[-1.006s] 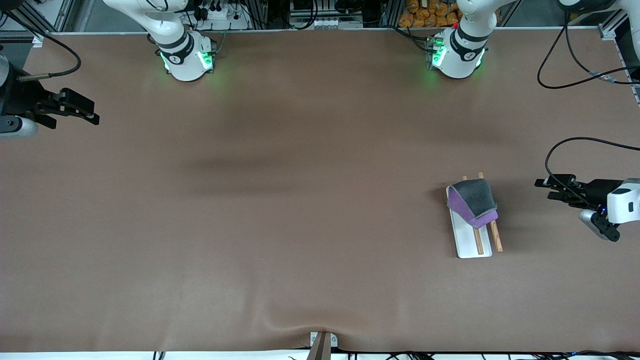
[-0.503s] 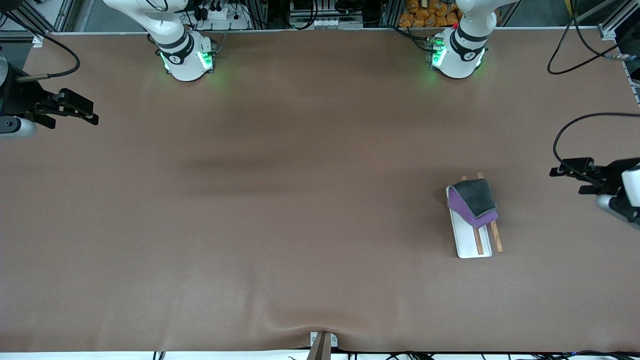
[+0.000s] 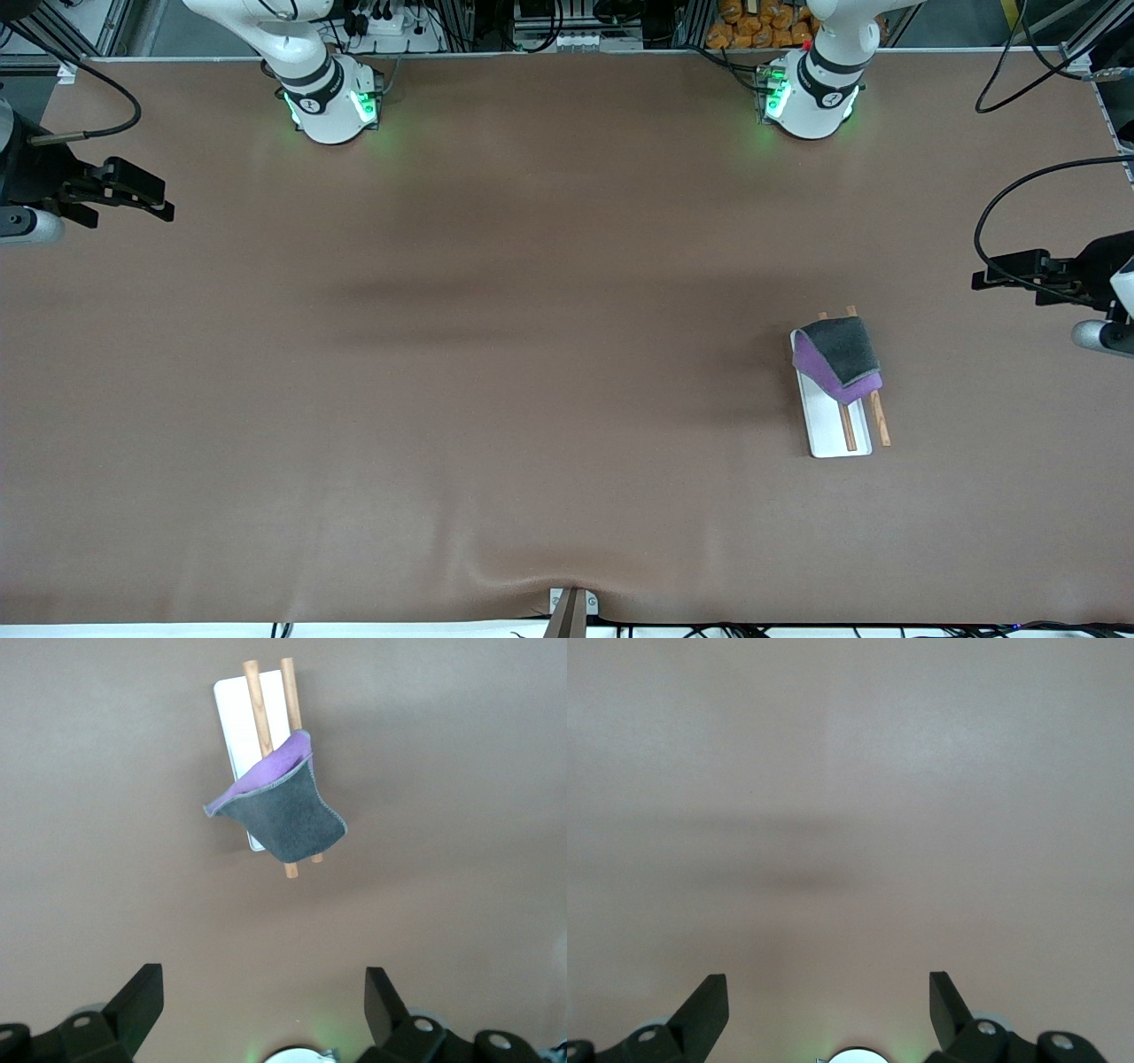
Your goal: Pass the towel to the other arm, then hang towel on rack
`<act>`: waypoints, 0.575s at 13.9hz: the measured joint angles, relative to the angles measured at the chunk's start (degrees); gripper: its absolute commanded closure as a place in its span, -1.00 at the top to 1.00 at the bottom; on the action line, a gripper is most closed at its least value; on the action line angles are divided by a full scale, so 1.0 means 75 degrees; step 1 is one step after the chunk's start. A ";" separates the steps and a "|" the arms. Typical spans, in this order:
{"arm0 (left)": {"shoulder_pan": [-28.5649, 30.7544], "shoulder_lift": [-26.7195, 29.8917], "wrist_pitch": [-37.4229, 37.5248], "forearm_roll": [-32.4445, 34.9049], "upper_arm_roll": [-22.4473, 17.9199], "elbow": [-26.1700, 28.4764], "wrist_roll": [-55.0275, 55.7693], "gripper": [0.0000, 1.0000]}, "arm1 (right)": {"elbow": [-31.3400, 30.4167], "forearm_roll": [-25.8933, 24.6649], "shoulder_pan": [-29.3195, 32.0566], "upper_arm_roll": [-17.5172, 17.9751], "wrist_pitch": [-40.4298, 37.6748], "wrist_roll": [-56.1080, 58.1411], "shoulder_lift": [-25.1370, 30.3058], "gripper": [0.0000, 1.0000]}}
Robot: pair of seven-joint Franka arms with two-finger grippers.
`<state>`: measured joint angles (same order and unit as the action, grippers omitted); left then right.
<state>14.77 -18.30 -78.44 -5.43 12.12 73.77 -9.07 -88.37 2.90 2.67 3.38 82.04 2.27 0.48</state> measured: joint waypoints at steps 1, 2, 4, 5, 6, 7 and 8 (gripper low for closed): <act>0.0003 0.0069 0.0062 0.0000 -0.0001 0.0000 0.0359 1.00 | 0.0000 0.0000 0.0000 0.0000 -0.0001 0.0000 0.0000 1.00; 0.0002 0.0134 0.0121 0.0000 0.0001 0.0001 0.0675 1.00 | 0.0000 0.0000 0.0000 -0.0001 -0.0002 0.0000 0.0000 1.00; 0.0000 0.0249 0.0150 0.0000 0.0005 0.0002 0.0978 1.00 | 0.0000 0.0000 0.0000 -0.0002 -0.0004 0.0000 -0.0001 1.00; 0.0001 0.0279 0.0151 0.0000 0.0005 0.0002 0.1000 1.00 | 0.0000 0.0000 0.0000 -0.0002 -0.0004 0.0000 -0.0001 1.00; 0.0003 0.0288 0.0148 0.0002 0.0000 0.0002 0.1000 1.00 | 0.0000 0.0000 0.0000 -0.0002 -0.0004 0.0000 -0.0001 1.00; 0.0010 0.0288 0.0125 0.0012 -0.0025 0.0001 0.1000 1.00 | 0.0000 0.0000 0.0000 -0.0002 -0.0004 0.0000 -0.0001 1.00; 0.0040 0.0287 0.0085 0.0020 -0.0079 0.0001 0.1000 1.00 | 0.0000 0.0000 0.0000 -0.0002 -0.0007 0.0000 -0.0001 1.00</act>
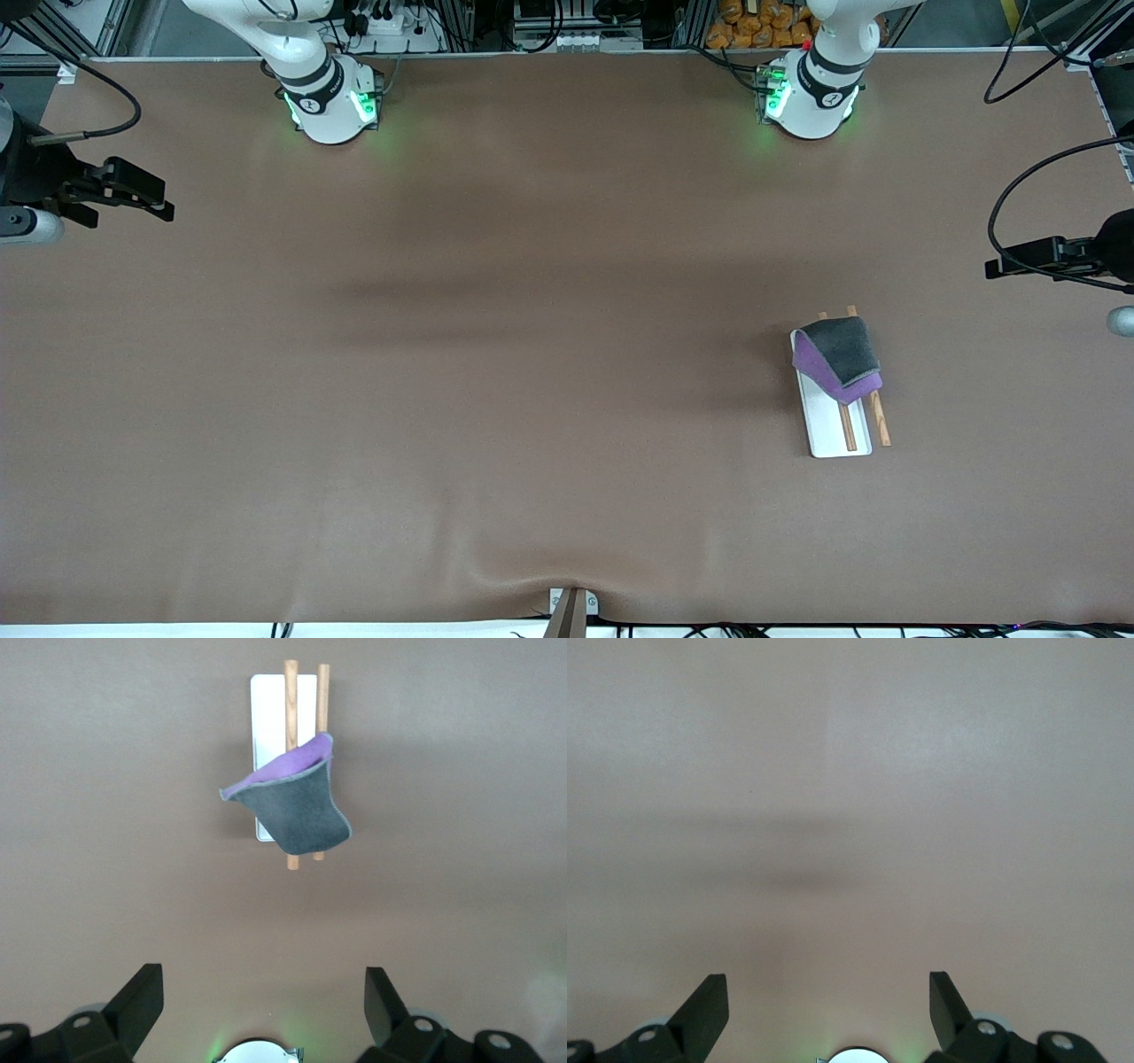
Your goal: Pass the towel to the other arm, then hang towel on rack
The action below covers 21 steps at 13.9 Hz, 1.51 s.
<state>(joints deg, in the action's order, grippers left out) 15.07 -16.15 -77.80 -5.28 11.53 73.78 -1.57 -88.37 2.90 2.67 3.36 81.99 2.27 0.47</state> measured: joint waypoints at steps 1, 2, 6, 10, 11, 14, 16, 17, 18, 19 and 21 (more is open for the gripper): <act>0.0044 0.0000 -0.0026 0.0001 -0.0068 -0.0006 0.0000 1.00 | 0.0000 0.0000 0.0000 0.0000 -0.0004 0.0000 0.0000 1.00; 0.0088 0.0000 -0.0036 0.0001 -0.0121 -0.0019 -0.0002 1.00 | 0.0000 0.0000 0.0000 0.0000 -0.0005 0.0000 -0.0001 1.00; 0.0085 0.0066 -0.0046 0.0001 -0.0107 -0.0050 0.0001 1.00 | 0.0000 0.0000 0.0000 0.0000 -0.0010 0.0000 -0.0002 1.00; -0.0365 0.0485 -0.0418 0.0190 -0.0340 0.0338 0.0069 1.00 | 0.0000 0.0000 0.0001 -0.0001 -0.0027 0.0000 -0.0003 1.00; -0.0693 0.0633 -0.0578 0.0227 -0.0633 0.0565 0.0081 1.00 | 0.0000 0.0000 0.0000 -0.0001 -0.0038 0.0000 -0.0003 1.00; -0.1239 0.1149 -0.1025 0.0244 -0.1138 0.1351 0.0114 1.00 | 0.0000 0.0000 0.0001 -0.0002 -0.0047 0.0000 -0.0005 1.00; -0.1247 0.1519 -0.1236 0.0250 -0.1187 0.1878 0.0127 1.00 | 0.0001 0.0000 0.0001 -0.0002 -0.0051 0.0000 -0.0005 1.00; -0.1252 0.1706 -0.1296 0.0277 -0.1196 0.2134 0.0205 1.00 | 0.0000 0.0000 0.0001 -0.0002 -0.0054 0.0000 -0.0006 1.00; -0.1270 0.1876 -0.1338 0.0318 -0.1195 0.2352 0.0281 1.00 | 0.0000 0.0000 0.0001 -0.0004 -0.0055 0.0000 -0.0006 1.00; -0.1295 0.2038 -0.1375 0.0345 -0.1195 0.2542 0.0365 1.00 | 0.0000 0.0000 0.0001 -0.0004 -0.0056 0.0000 -0.0006 1.00; -0.1340 0.2370 -0.1543 0.0358 -0.1195 0.2955 0.0505 1.00 | 0.0000 0.0000 0.0002 -0.0004 -0.0056 0.0000 -0.0006 1.00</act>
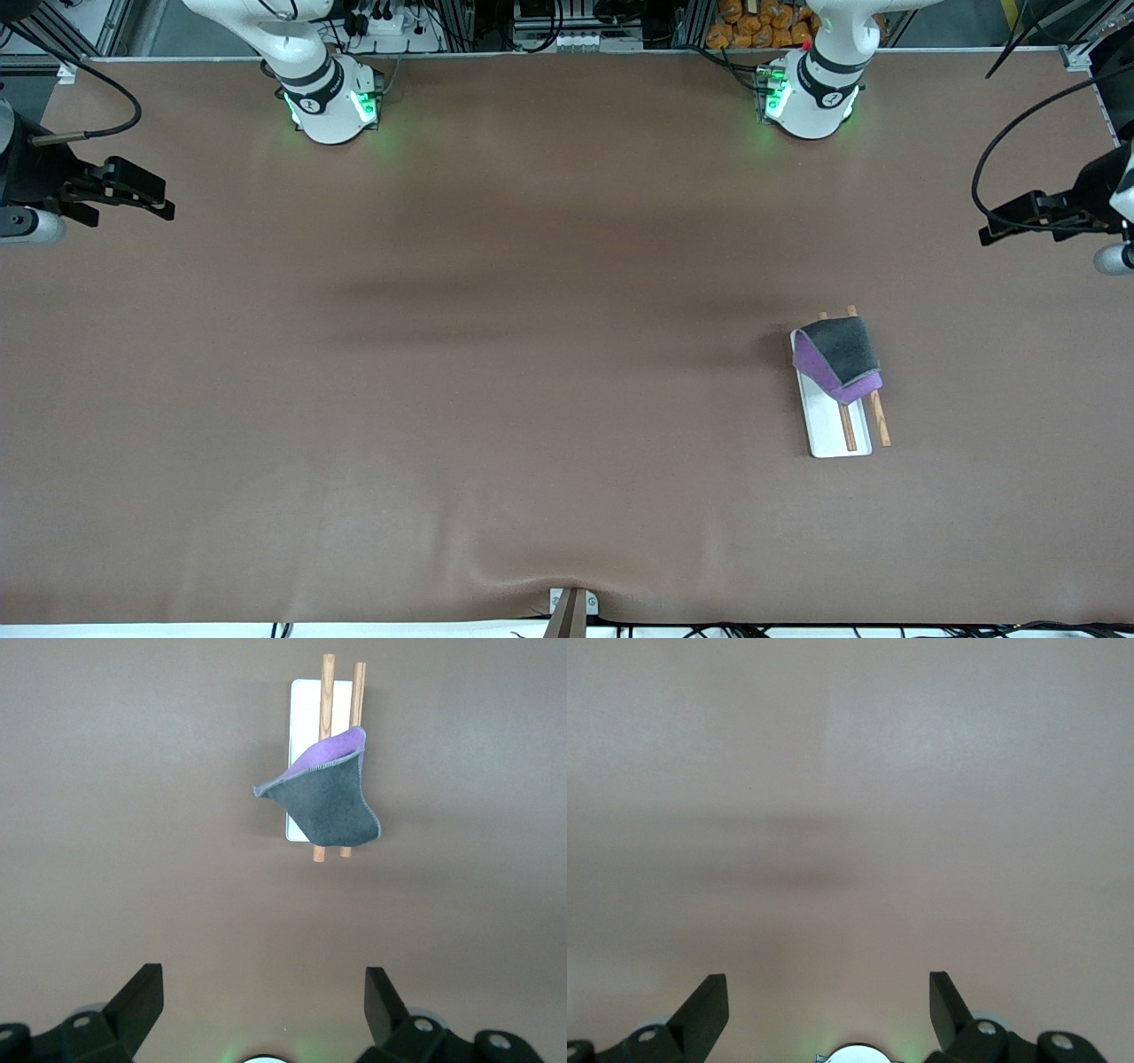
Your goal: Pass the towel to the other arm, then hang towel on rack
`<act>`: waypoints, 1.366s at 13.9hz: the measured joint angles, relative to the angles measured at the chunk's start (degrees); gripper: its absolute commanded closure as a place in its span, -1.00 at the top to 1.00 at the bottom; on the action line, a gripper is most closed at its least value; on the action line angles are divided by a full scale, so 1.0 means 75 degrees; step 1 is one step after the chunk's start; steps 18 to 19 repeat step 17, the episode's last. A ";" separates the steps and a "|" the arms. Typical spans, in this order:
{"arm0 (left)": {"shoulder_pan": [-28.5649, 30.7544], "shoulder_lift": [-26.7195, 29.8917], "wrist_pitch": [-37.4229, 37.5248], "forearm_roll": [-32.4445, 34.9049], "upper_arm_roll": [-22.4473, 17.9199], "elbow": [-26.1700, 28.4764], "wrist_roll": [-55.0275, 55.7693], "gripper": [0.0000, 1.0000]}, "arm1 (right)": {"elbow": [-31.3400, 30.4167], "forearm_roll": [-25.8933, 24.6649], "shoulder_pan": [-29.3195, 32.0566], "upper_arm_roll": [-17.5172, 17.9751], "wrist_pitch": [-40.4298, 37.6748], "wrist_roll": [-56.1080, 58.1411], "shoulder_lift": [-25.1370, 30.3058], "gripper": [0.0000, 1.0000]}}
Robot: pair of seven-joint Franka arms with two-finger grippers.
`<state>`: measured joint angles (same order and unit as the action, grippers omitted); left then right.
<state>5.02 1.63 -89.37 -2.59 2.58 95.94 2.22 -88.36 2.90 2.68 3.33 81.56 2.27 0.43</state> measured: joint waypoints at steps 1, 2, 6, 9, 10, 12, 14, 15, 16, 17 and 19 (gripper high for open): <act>-0.0035 0.0156 -0.0098 0.0001 -0.0003 0.0199 0.0022 1.00 | 0.0000 0.0000 0.0000 0.0000 -0.0001 0.0000 0.0000 1.00; -0.0083 0.0264 -0.0144 0.0002 -0.0007 0.0327 0.0030 1.00 | 0.0000 0.0000 0.0000 0.0000 -0.0001 0.0000 0.0000 1.00; -0.0304 0.0403 -0.0277 0.0298 -0.0010 0.0375 0.0040 1.00 | 0.0000 0.0000 0.0000 -0.0001 -0.0006 0.0000 -0.0003 1.00; -0.0376 0.0420 -0.0298 0.0476 -0.0010 0.0274 0.0041 1.00 | 0.0000 0.0000 0.0001 -0.0004 -0.0007 0.0000 -0.0003 1.00; -0.0378 0.0422 -0.0299 0.0476 -0.0011 0.0218 0.0041 1.00 | 0.0000 0.0000 0.0001 -0.0005 -0.0007 0.0000 -0.0003 1.00; -0.0385 0.0425 -0.0299 0.0476 -0.0011 0.0120 0.0041 1.00 | 0.0000 0.0000 0.0001 -0.0005 -0.0007 0.0000 -0.0004 1.00; -0.0390 0.0425 -0.0261 0.0476 -0.0011 0.0021 0.0041 1.00 | 0.0000 0.0000 0.0001 -0.0005 -0.0008 0.0000 -0.0004 1.00; -0.0392 0.0426 -0.0211 0.0463 -0.0011 -0.0028 0.0041 1.00 | 0.0000 0.0000 0.0001 -0.0006 -0.0008 0.0000 -0.0004 1.00; -0.0396 0.0427 -0.0170 0.0423 -0.0011 -0.0079 0.0041 1.00 | 0.0000 0.0000 0.0001 -0.0006 -0.0008 0.0000 -0.0004 1.00; -0.0399 0.0427 -0.0136 0.0383 -0.0011 -0.0120 0.0041 1.00 | 0.0000 0.0000 0.0001 -0.0006 -0.0008 0.0000 -0.0005 1.00; -0.0399 0.0427 -0.0136 0.0383 -0.0011 -0.0120 0.0041 1.00 | 0.0000 0.0000 0.0001 -0.0006 -0.0008 0.0000 -0.0005 1.00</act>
